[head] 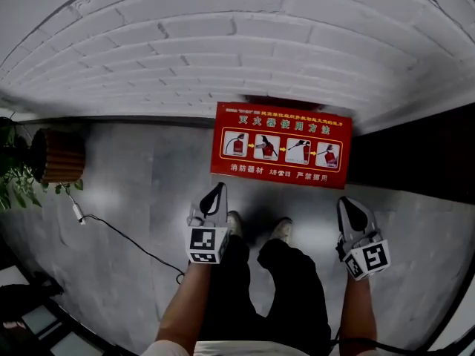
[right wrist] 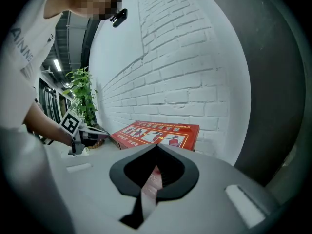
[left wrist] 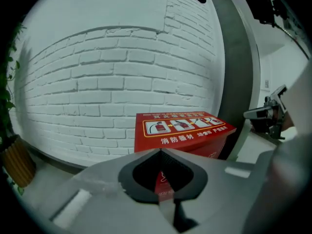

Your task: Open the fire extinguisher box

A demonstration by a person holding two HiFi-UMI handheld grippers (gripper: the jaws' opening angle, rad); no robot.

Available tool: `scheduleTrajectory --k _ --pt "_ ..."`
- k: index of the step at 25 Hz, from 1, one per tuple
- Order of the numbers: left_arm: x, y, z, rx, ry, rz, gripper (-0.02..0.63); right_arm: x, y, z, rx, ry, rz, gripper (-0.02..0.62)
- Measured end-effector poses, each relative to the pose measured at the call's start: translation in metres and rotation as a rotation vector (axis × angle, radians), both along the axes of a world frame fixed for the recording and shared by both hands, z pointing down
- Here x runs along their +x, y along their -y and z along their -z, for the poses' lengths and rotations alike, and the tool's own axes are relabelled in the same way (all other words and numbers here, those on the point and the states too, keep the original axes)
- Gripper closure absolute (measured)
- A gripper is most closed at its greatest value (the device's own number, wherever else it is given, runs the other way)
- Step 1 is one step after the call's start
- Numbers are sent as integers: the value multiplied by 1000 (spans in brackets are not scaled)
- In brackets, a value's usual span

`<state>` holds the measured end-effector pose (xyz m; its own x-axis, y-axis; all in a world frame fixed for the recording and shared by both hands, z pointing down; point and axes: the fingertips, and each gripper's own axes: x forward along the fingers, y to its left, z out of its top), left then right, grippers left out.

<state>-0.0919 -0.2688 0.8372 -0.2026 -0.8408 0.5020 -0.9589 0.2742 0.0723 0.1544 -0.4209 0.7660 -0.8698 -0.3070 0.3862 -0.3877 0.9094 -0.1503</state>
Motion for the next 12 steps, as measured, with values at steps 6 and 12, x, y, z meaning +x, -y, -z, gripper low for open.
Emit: scheduleTrajectory --k 6,12 --pt "-8 10 -54 -61 -34 26 601 -4 -11 -4 -21 -6 17 588" --pt "-17 9 -57 -28 -67 87 601 -12 -18 -4 -31 -6 45 588"
